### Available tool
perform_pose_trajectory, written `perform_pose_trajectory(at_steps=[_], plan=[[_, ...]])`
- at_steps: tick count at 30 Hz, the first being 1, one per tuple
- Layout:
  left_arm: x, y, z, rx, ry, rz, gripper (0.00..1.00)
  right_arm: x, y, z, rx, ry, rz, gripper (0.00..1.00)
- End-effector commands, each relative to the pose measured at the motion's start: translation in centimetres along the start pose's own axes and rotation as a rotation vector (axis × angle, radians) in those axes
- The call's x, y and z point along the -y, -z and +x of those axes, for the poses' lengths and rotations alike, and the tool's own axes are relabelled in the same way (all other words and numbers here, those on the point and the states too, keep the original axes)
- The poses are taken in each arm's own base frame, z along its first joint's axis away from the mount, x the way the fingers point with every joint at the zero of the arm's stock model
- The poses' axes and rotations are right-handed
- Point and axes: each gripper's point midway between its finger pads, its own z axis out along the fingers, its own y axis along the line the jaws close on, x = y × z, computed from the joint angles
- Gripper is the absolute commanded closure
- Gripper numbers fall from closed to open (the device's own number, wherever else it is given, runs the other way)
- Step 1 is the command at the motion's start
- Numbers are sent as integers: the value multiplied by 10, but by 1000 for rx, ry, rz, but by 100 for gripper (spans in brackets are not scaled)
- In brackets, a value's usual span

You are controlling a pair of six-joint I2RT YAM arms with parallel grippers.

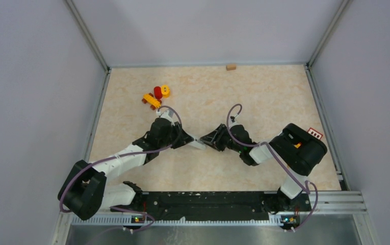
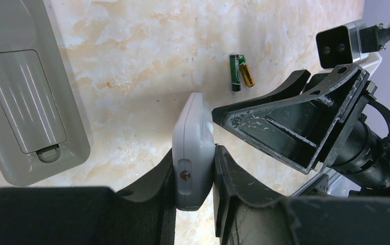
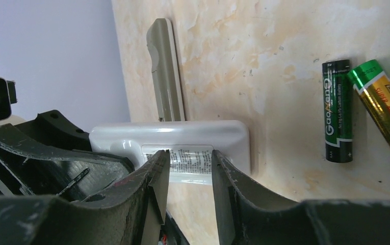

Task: Load the batteries into the remote control
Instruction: Remove the battery cover from the remote control.

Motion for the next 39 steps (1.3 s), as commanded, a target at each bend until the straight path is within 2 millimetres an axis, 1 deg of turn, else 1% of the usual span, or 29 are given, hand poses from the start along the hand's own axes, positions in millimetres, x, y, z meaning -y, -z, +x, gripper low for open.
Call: perform_pose_trajectory(at_steps=[1, 7, 11, 16, 25, 31, 35, 39], plan=[[-55, 5, 44, -148, -28, -180, 100, -15, -7, -3, -3, 4, -64, 63], [-57, 5, 45, -149, -27, -187, 100, -5, -4, -5, 14, 33, -2, 58], [-57, 5, 45, -149, -28, -187, 100, -5, -4, -8, 23, 57, 13, 57], [-56, 4, 44, -147, -29, -187, 100, -4, -5, -6, 13, 57, 13, 57], [-58, 4, 44, -148, -33, -198, 100, -5, -2, -12, 33, 101, 37, 56], [-57, 3, 43, -148, -34, -195, 100, -5, -5, -8, 13, 91, 23, 56], [-55, 3, 44, -152, -34, -185, 100, -7, -9, -2, -13, 62, -9, 56], [-52, 2, 45, -161, -31, -171, 100, -4, -8, 6, -45, 22, -22, 57]])
